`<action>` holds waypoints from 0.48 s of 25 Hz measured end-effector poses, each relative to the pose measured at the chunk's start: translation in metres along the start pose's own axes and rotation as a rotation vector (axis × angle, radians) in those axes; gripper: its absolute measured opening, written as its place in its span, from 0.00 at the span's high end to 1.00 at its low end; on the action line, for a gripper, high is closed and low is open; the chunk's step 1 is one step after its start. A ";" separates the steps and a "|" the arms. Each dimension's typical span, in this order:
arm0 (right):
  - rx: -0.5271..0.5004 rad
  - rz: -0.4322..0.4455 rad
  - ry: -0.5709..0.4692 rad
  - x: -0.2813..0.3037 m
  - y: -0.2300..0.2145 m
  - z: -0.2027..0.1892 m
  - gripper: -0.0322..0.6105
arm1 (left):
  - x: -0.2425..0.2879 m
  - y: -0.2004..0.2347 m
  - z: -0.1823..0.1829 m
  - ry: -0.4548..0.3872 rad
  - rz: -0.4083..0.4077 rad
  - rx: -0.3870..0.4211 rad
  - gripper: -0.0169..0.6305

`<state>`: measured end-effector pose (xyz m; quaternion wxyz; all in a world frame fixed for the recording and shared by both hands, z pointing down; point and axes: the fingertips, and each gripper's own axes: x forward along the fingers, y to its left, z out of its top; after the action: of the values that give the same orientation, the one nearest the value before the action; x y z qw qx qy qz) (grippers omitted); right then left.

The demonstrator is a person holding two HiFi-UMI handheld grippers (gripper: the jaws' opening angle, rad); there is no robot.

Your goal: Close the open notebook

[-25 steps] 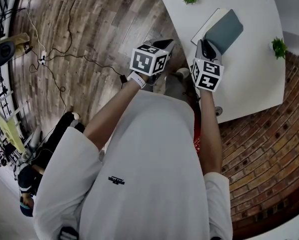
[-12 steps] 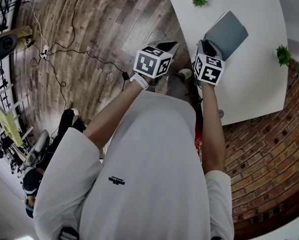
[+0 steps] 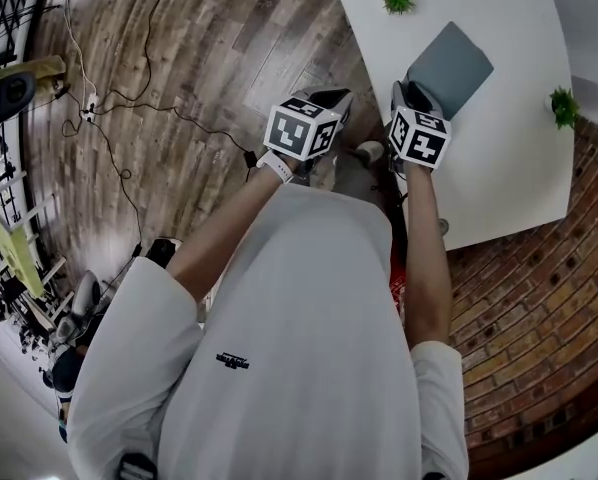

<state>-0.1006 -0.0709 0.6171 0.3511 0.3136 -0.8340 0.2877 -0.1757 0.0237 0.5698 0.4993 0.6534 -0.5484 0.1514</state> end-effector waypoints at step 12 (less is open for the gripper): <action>-0.062 0.060 -0.134 -0.049 0.025 0.028 0.68 | -0.023 -0.022 -0.003 -0.050 -0.004 -0.008 0.97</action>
<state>-0.1028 -0.0593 0.5566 0.2953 0.2960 -0.8731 0.2508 -0.1638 0.0370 0.5428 0.4882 0.6561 -0.5601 0.1320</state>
